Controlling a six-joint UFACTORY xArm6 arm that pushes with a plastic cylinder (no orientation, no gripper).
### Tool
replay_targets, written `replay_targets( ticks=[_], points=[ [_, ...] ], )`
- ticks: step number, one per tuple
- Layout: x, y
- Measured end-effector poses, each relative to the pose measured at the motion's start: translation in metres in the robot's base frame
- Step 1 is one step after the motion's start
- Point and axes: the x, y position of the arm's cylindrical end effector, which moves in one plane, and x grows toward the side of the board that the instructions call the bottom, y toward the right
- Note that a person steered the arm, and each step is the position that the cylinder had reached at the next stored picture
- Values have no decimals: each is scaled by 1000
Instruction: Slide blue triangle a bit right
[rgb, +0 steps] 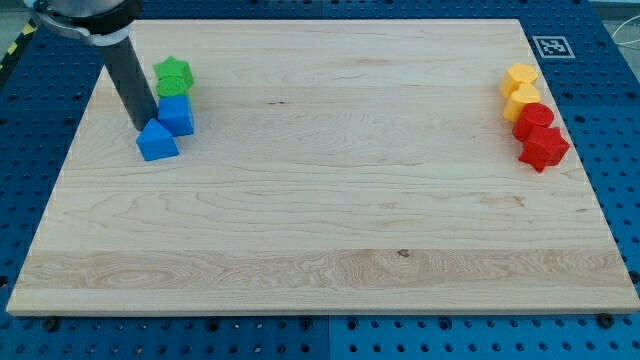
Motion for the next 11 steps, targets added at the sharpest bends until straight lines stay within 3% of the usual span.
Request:
replay_targets(
  ticks=[2,3,6,11],
  points=[
    [3,-58],
    [9,-59],
    [37,-52],
    [39,7]
  ],
)
